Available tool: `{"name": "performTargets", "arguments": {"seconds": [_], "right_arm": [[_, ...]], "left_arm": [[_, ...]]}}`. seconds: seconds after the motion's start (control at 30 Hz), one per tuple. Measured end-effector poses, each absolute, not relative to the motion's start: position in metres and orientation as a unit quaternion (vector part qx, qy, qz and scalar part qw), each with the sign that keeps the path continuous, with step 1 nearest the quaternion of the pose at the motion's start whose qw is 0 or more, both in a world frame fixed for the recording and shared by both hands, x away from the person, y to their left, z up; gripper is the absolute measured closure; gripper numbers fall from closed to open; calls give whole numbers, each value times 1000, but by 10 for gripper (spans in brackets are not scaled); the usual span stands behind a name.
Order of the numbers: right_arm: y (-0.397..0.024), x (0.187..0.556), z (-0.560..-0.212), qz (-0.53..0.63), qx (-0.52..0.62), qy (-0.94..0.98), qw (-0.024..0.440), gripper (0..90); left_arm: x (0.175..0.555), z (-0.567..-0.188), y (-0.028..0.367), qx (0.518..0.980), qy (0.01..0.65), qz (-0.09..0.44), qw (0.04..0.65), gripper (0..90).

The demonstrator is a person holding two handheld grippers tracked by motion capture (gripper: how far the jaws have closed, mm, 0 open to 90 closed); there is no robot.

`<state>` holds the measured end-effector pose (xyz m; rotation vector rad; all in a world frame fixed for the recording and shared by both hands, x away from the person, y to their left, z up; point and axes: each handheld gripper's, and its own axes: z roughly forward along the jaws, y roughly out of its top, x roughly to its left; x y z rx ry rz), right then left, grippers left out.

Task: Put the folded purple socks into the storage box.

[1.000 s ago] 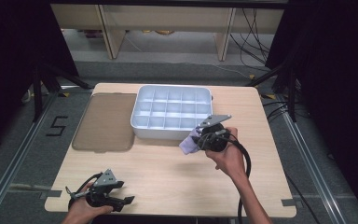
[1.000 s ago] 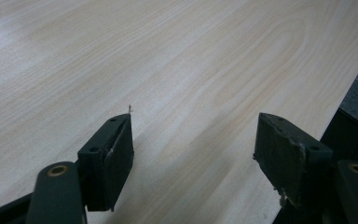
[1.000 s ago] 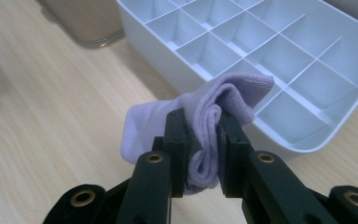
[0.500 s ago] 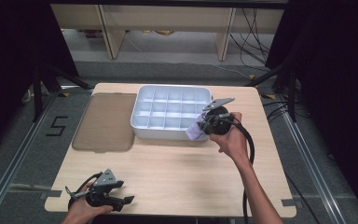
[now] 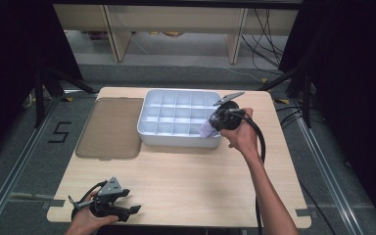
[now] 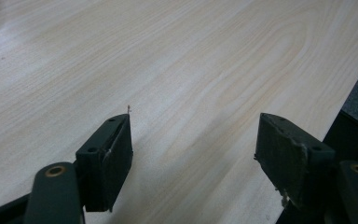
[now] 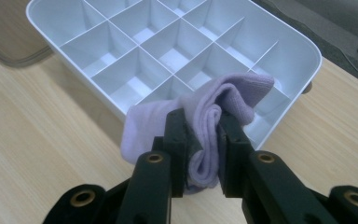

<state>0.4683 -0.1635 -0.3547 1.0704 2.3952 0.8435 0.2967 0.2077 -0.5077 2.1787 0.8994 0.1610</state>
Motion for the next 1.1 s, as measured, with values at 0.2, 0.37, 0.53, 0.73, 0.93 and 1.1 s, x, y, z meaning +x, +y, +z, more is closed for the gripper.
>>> {"name": "performTargets", "arguments": {"seconds": [0.2,0.37,0.53,0.73,0.93,1.1], "right_arm": [[-166,477,-358,295,388,851,195,768],[-168,481,-361,288,389,852,200,768],[-168,488,-364,277,399,850,206,768],[-165,496,-370,268,405,849,207,768],[-164,504,-373,249,409,852,211,768],[-163,507,-377,240,411,854,209,768]], "left_arm": [[297,-508,208,853,352,64,380,258],[296,-508,208,852,353,67,381,255],[296,-508,207,851,355,73,380,255],[296,-508,207,852,349,69,385,255],[296,-508,207,856,344,71,379,255],[296,-508,207,852,351,68,383,255]]}}
